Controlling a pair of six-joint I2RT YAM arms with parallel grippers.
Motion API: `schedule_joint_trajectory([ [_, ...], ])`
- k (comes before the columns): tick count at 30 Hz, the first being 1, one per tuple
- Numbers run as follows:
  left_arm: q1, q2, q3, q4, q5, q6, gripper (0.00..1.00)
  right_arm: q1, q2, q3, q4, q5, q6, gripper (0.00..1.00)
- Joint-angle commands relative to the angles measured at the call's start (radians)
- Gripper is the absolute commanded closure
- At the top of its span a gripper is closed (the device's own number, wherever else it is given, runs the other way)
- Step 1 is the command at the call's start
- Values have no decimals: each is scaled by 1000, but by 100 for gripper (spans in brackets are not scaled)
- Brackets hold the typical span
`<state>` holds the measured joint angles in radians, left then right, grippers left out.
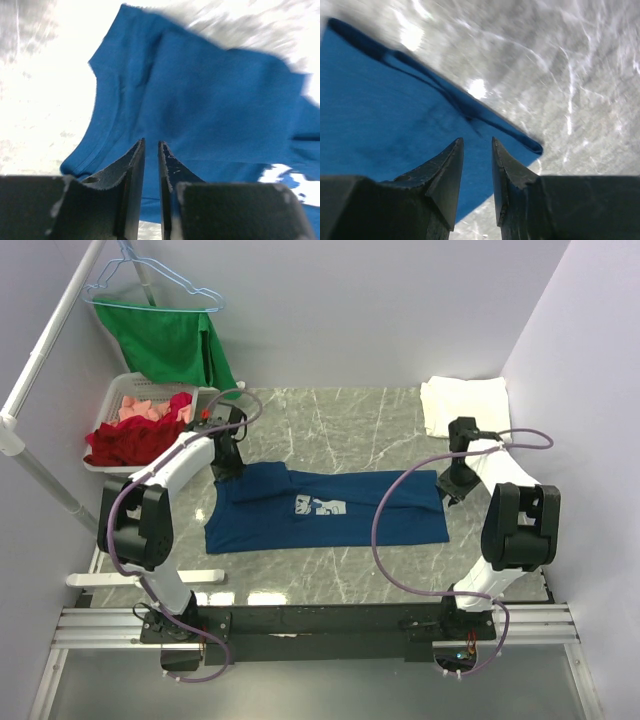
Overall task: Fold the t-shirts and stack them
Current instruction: Fold the tshirt
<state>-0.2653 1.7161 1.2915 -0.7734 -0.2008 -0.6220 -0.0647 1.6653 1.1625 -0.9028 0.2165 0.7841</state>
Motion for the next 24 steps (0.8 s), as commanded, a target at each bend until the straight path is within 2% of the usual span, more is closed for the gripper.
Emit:
schedule_joint_trajectory([
  [1,0,14,101,66,41,7,75,28,-6,89,15,6,-2,64],
  [7,0,123,183,91,-23,-4,63,60,28,144,16,-17,-6,64],
  [13,0,198,241,89,-106,10,62,85,28,147,15,-17,-6,64],
  [24,21,292,299,95,-109,25,62,85,50,170,-10,1,-3,64],
])
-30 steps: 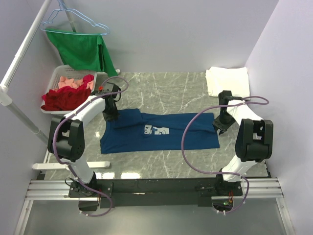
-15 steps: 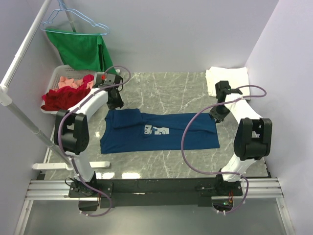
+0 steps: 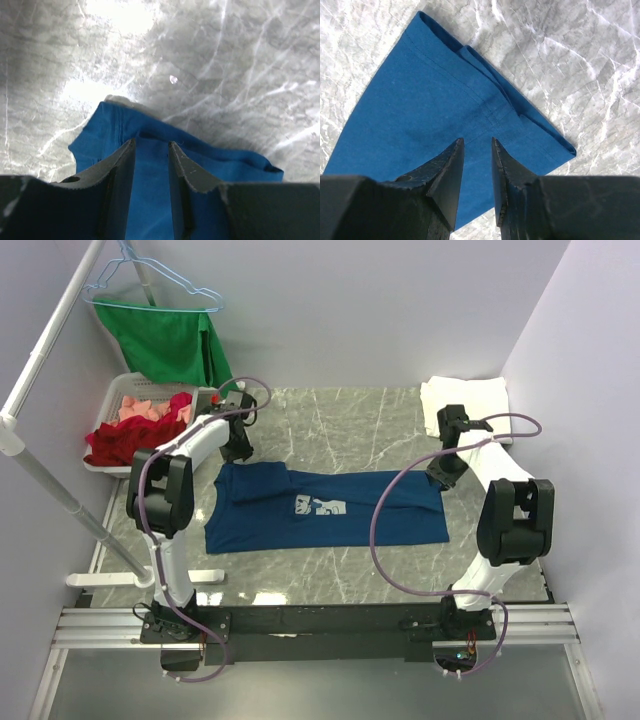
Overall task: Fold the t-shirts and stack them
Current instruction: Fold the tshirt
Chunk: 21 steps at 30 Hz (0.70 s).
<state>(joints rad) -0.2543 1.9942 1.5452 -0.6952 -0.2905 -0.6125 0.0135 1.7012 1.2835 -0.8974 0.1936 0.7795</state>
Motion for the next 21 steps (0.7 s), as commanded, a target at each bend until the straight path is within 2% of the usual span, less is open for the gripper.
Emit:
schedule_joint_trajectory([
  [1,13,18,47,16,-19,14,62,6,15,53,-17,26,3,65],
  [21,21,20,-16,16,34,-7,66,5,32,59,-31,43,10,65],
])
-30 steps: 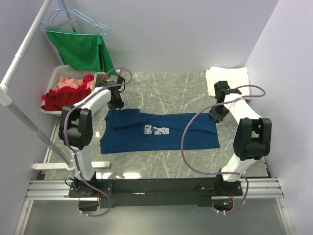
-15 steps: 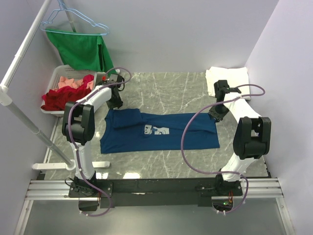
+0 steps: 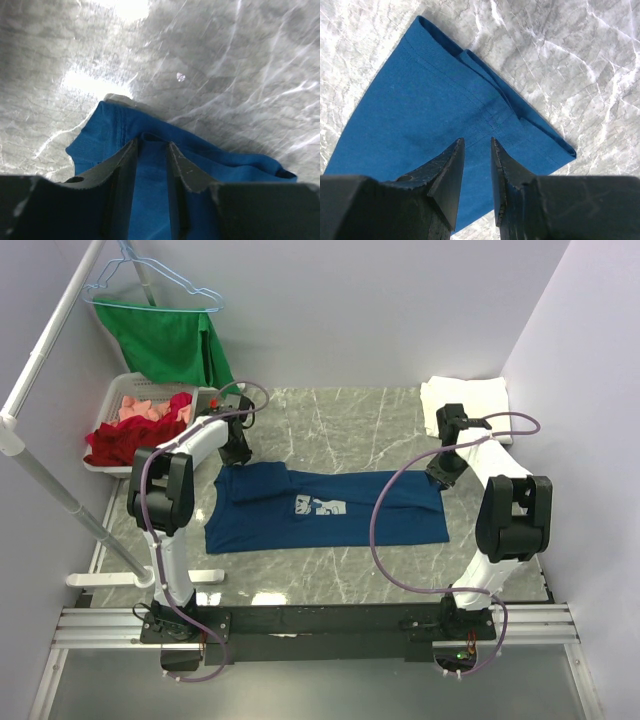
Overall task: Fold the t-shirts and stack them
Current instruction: Fold the tshirt
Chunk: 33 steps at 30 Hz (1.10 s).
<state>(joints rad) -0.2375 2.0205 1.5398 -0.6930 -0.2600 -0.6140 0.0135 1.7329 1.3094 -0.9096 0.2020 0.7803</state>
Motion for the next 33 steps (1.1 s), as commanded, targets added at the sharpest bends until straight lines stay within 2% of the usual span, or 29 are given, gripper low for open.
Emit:
schedule_joint_trajectory([
  [1,4,-5,-12,13,4,-7,66,5,1,31,-18,34,8,65],
  [8,4,-11,-30,15,7,-10,77,3,-10,25,-17,39,5,66],
  [14,4,-37,-33,6,-2,-9,99,5,-26,7,-8,34,4,66],
  [24,1,-235,-124,-23,36,-3,99,5,-53,-30,20,13,1,66],
  [33,-23,-388,-216,-60,165,36,99,6,-61,-48,29,7,-6,67],
])
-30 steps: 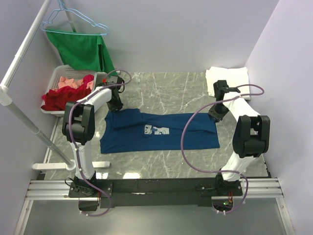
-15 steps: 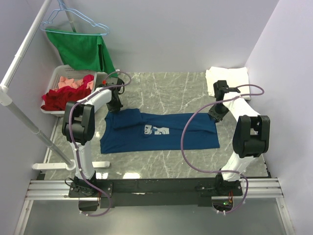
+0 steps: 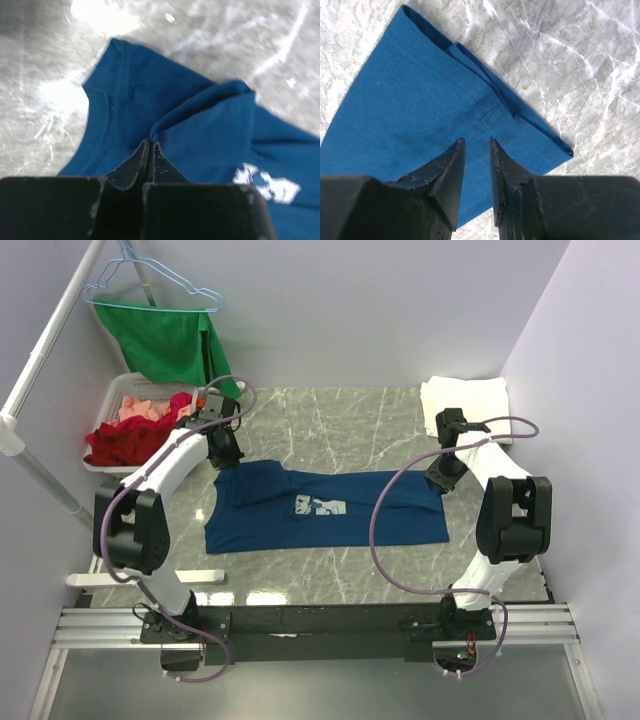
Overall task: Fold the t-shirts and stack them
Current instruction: Fold the tshirt
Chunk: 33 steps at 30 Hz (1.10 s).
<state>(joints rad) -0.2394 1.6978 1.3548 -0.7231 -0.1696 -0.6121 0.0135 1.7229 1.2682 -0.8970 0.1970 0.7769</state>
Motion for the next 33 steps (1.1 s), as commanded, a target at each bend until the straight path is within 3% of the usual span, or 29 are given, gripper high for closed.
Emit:
schedule_joint_trajectory([
  [1,-27,-75,-43,-35,82,38,99,5,-52,-9,18,12,-2,67],
  [23,-152,-287,-321,-223,183,41,98,11,-36,5,-2,36,5,69],
  [29,-187,-236,-399,-240,245,48,70,19,3,34,-11,42,10,69],
  [33,-192,-214,-360,-291,173,22,63,25,18,39,-11,44,12,70],
])
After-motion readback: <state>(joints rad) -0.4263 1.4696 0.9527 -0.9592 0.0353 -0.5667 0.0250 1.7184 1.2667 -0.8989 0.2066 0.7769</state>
